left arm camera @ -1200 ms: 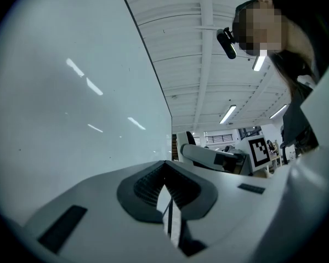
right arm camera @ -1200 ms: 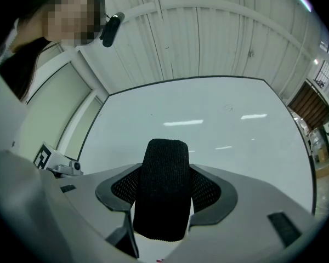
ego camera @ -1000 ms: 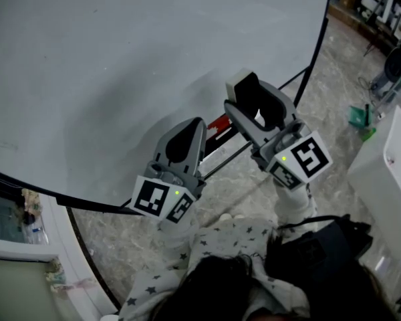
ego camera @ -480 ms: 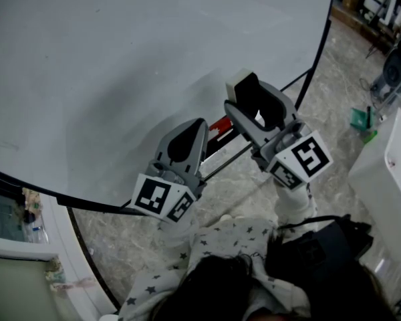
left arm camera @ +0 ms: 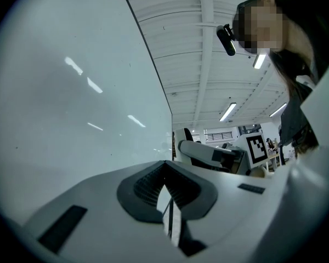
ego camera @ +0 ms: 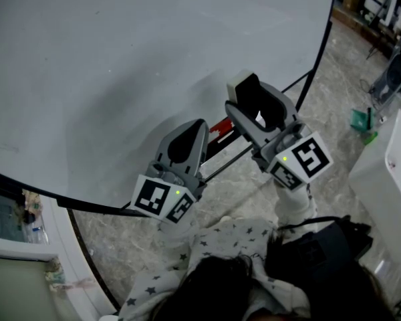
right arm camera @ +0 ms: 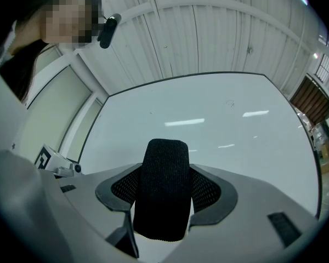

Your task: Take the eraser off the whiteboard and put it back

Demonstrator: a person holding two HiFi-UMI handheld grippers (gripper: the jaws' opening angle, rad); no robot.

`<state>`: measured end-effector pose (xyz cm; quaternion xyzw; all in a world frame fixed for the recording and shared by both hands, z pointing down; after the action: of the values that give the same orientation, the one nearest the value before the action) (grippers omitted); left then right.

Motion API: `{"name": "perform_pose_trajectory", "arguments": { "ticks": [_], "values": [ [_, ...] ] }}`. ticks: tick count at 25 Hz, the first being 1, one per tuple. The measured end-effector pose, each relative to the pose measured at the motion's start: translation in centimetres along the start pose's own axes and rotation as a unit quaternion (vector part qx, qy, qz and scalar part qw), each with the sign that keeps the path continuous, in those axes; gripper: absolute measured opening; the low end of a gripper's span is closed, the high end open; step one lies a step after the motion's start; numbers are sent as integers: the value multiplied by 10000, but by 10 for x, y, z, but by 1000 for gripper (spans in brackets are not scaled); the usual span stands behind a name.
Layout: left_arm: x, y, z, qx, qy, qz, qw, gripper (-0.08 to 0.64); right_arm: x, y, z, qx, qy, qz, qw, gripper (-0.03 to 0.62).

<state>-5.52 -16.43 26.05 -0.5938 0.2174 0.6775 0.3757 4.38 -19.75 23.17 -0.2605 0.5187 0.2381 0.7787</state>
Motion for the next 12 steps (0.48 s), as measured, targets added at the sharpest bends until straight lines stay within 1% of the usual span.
{"name": "perform_pose_trajectory", "arguments": {
  "ticks": [5, 12],
  "values": [
    [3, 8, -5, -22, 10, -72, 10000, 2, 4, 0, -13, 21, -45, 100, 9999, 262],
    [13, 20, -9, 65, -43, -175, 9998, 0, 10, 3, -35, 122, -93, 224, 9996, 262]
  ]
}}
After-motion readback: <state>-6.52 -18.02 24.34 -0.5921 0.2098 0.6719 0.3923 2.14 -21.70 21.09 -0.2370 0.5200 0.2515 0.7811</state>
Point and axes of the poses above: the fingertips, and each gripper's own axes: z backward along the fingers, y to its left, x out of its top, the point moved 2 cm from there along z, backward along the fingers, and after that the axes turned 11 degrees about -z, right-handed, at the moved point
